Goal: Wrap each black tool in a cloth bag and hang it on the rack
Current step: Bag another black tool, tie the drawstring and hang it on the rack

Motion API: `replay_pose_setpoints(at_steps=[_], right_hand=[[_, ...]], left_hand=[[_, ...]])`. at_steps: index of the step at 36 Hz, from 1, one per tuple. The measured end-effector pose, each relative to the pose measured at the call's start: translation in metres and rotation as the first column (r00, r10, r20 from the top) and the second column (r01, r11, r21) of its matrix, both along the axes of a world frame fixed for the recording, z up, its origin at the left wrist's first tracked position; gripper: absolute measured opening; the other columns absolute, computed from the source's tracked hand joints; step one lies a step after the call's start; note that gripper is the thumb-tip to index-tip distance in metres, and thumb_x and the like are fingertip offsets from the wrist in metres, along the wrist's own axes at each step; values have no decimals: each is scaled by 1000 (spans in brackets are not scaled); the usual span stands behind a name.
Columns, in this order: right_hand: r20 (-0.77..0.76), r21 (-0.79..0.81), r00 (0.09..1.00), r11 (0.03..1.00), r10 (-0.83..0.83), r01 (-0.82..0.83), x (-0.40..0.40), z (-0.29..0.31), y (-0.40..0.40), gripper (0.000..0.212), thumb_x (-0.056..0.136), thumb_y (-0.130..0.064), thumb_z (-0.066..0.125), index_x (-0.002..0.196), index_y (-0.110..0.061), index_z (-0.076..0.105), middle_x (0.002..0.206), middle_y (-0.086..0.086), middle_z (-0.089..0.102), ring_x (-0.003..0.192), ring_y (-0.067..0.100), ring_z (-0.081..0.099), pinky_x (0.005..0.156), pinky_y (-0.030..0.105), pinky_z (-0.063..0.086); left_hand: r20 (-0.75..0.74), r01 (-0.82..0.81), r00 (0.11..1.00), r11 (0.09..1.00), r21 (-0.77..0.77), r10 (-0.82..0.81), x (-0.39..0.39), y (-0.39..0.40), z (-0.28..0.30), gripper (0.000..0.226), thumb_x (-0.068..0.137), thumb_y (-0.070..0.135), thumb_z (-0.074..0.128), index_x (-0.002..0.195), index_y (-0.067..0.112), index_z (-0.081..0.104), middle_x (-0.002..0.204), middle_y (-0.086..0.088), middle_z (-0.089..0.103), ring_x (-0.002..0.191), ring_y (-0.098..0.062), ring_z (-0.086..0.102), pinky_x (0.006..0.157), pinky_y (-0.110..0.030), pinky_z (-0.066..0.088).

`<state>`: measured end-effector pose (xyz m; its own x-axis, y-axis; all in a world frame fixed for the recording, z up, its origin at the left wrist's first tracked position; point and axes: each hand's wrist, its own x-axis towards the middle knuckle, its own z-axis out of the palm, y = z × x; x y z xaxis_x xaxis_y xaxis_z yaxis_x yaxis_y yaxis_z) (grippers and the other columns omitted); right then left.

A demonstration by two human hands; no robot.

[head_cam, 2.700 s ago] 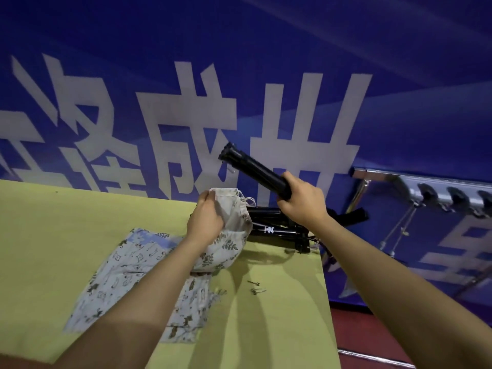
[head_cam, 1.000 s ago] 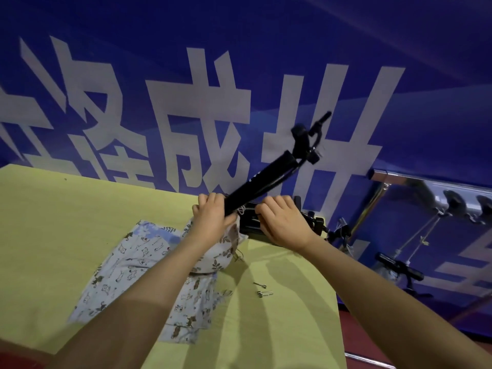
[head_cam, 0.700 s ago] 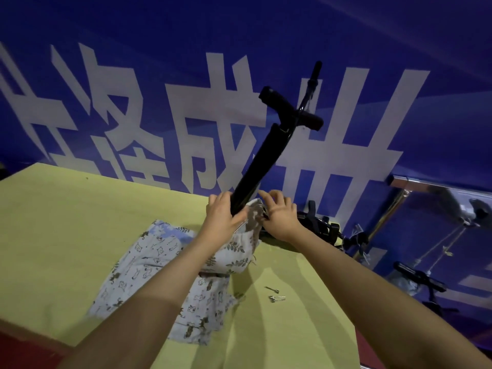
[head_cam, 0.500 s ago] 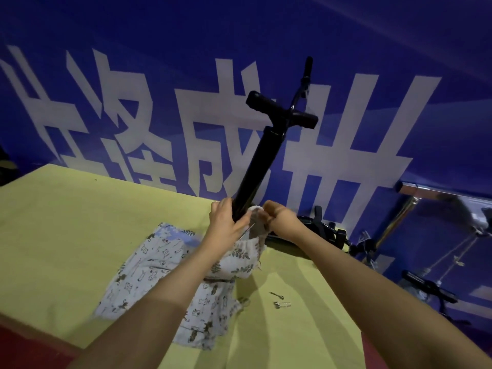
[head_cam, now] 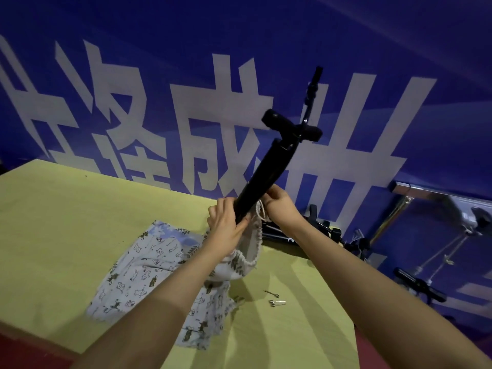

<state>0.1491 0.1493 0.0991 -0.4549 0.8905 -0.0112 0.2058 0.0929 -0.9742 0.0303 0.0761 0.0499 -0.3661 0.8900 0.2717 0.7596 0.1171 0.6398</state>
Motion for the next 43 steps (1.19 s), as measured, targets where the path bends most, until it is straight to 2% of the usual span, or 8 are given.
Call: replay_pose_setpoints(at_steps=[6,10,18,24,32,35,37,43], right_hand=[[9,-99,999,995,33,-32,9,0,-1,23,100,-20,46,101,-1,58,66,1,56,50,6,51,46,17,43],[-115,-139,993,989,27,-43,18,3,2,14,97,-5,45,101,-4,59,59,-2,48,37,3,40,39,16,33],[-127,66,988,994,93,-85,14,33,-4,22,89,-27,63,110,-32,56,84,-3,53,70,8,52,61,19,44],[-178,109,984,993,-24,44,3,31,1,29,87,-21,68,113,-10,63,93,-8,67,82,-1,63,66,9,50],[-150,66,983,991,-107,118,7,-8,-6,24,88,-22,66,110,-11,64,94,-2,68,86,7,65,65,10,52],[-98,76,989,990,-114,121,9,-18,-5,31,88,-24,67,115,-9,63,101,1,69,94,14,66,81,25,56],[-58,84,992,989,-113,117,10,-21,-4,37,86,-26,67,119,-10,62,105,2,69,98,16,66,86,32,55],[-18,196,996,976,-89,91,10,-20,-5,38,84,-24,71,118,-8,62,89,-9,63,81,1,60,64,11,48]], left_hand=[[21,-20,1000,1000,-15,20,-4,0,-4,37,92,43,50,111,13,41,111,-4,40,101,-20,32,86,-37,35],[54,-67,996,998,-21,68,-6,0,-8,38,93,43,49,113,12,41,112,-7,40,102,-25,34,87,-40,36],[54,-81,995,996,-41,83,-1,3,-8,36,93,30,52,118,7,39,120,-11,40,107,-29,34,88,-41,35],[-51,-46,998,997,-62,43,-5,4,-4,42,88,27,60,124,15,41,125,-5,41,113,-27,35,92,-37,33],[-226,-35,969,859,-511,-95,-16,-14,-19,96,77,22,70,146,37,5,134,-13,21,116,-34,32,96,-43,36],[-97,42,987,799,-600,-125,-16,-17,-18,102,83,7,62,147,38,-11,145,-17,11,89,-28,51,72,-36,49],[-73,42,992,813,-581,-104,-16,-16,-12,99,84,-10,49,149,35,-11,150,-18,10,77,-24,55,61,-30,46],[16,-47,999,982,-181,51,-18,-10,21,63,89,-8,41,144,16,26,132,-14,43,106,-30,53,85,-38,49]])
